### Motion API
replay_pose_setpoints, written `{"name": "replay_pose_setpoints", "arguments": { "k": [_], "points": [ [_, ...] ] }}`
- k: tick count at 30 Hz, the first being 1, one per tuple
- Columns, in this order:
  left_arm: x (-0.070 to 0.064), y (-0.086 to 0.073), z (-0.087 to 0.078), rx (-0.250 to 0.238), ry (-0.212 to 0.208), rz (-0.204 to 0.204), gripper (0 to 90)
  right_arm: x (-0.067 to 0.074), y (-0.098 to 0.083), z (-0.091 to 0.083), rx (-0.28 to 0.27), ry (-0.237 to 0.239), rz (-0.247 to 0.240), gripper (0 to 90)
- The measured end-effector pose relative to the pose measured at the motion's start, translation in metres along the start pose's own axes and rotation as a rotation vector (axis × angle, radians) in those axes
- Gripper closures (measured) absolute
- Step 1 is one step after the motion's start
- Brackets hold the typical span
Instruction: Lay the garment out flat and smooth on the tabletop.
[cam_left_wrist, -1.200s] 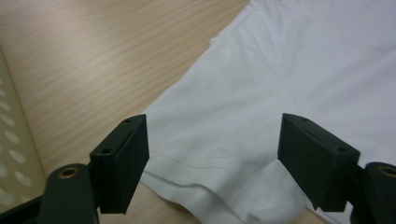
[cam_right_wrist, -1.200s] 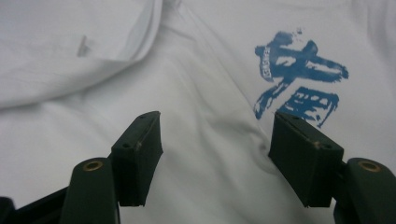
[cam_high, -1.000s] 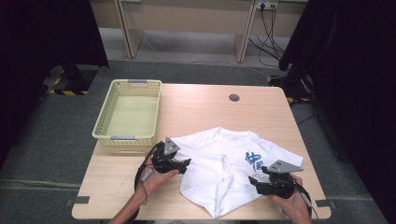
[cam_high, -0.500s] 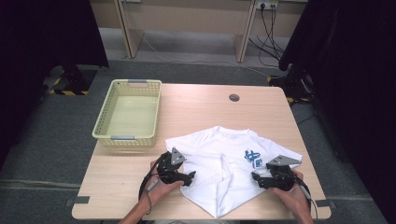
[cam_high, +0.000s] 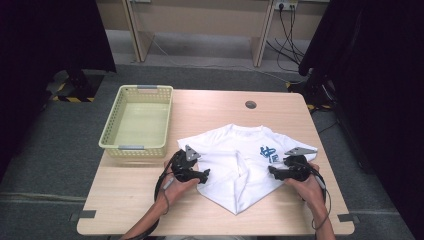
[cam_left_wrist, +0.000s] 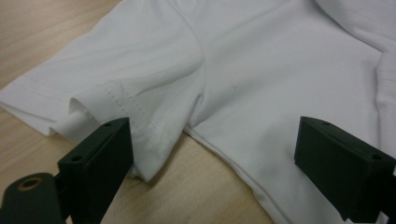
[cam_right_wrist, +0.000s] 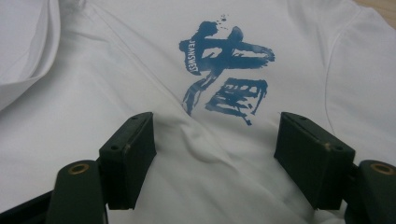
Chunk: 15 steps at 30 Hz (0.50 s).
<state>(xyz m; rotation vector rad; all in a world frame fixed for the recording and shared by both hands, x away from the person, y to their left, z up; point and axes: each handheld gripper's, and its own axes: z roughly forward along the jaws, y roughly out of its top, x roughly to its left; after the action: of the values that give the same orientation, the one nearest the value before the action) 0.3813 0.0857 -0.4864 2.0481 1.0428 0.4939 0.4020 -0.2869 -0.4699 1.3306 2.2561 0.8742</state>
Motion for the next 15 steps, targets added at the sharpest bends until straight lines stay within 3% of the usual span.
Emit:
{"name": "replay_pose_setpoints", "arguments": {
  "k": [2,5,8,15],
  "points": [
    [-0.005,-0.006,-0.01,-0.019,-0.014,0.001,10.5,0.003,0.002,-0.003,-0.02,-0.011,-0.005,29.9],
    [-0.011,-0.017,-0.022,-0.014,-0.03,0.021,10.2,0.014,0.01,-0.006,-0.057,0.022,-0.002,29.9],
    [-0.013,-0.025,-0.029,-0.011,-0.034,0.021,10.0,0.029,0.022,-0.005,-0.075,0.05,-0.039,29.9],
    [-0.016,-0.027,-0.027,0.015,0.006,0.056,8.5,0.064,0.054,0.02,-0.069,0.12,-0.098,36.9]
  ]
}}
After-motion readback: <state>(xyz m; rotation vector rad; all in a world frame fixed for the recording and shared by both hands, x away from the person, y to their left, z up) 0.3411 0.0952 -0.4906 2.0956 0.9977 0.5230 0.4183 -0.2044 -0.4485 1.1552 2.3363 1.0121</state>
